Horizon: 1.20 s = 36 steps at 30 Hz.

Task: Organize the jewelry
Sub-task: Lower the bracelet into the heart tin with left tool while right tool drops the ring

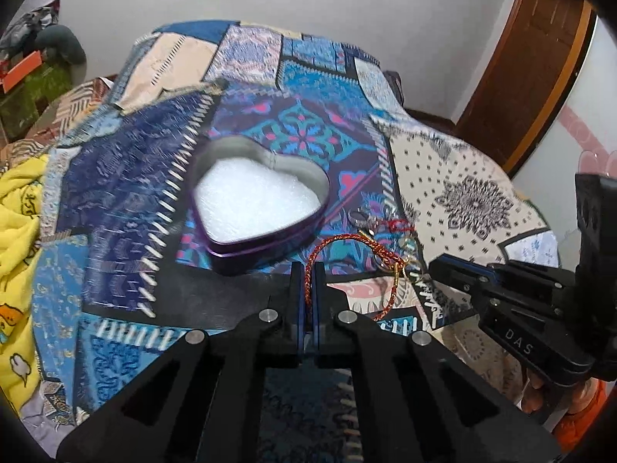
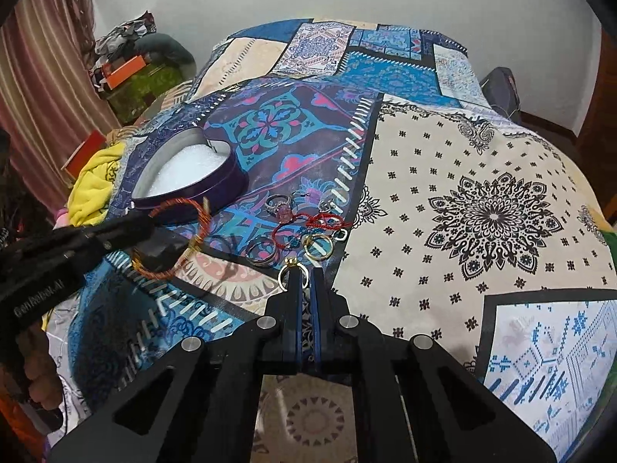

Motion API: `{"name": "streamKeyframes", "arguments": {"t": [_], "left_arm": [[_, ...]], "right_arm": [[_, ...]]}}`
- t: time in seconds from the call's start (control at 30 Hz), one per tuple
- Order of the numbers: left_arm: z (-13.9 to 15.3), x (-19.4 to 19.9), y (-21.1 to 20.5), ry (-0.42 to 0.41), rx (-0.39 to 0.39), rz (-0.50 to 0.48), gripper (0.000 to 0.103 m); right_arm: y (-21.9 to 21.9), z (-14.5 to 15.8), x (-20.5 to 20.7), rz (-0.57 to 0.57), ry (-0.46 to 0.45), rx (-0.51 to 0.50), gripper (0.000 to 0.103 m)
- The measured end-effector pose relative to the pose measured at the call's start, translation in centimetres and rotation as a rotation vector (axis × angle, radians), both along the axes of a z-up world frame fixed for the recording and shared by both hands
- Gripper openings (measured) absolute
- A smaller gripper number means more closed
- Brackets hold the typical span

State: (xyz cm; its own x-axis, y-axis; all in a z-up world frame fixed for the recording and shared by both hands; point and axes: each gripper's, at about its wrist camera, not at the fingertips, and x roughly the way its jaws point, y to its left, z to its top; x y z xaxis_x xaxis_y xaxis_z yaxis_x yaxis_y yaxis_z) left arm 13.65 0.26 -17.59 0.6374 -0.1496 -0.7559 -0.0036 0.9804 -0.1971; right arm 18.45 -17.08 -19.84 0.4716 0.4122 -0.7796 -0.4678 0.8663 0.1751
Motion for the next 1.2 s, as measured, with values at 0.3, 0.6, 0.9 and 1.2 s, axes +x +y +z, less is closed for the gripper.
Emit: {"name": "streamKeyframes", "arguments": {"t": [0.3,0.6,0.9,1.2], "left_arm": [[1.5,-1.3,1.8,-0.044,0.007,0.044,0.001],[1.5,-1.7,3.0,-0.053,0.01,0.065,0.001],[3.2,-1.7,3.9,-0.109,0.016,0.075,0.001],[4.5,-0.9,5.3,-0.149,0.03,0.089,0.001]], "right_arm": [[1.1,-1.5,1.0,0.003,0.069,-0.022,0.03],[1.9,-2.1,1.3,-0.007,0.008,-0.076,0.017],[1.7,-0.8,0.6,-0.04,0.006,-0.055,0.016],[2.8,4.1,0.4,-0.022,-0.089,0.021,0.017]]}}
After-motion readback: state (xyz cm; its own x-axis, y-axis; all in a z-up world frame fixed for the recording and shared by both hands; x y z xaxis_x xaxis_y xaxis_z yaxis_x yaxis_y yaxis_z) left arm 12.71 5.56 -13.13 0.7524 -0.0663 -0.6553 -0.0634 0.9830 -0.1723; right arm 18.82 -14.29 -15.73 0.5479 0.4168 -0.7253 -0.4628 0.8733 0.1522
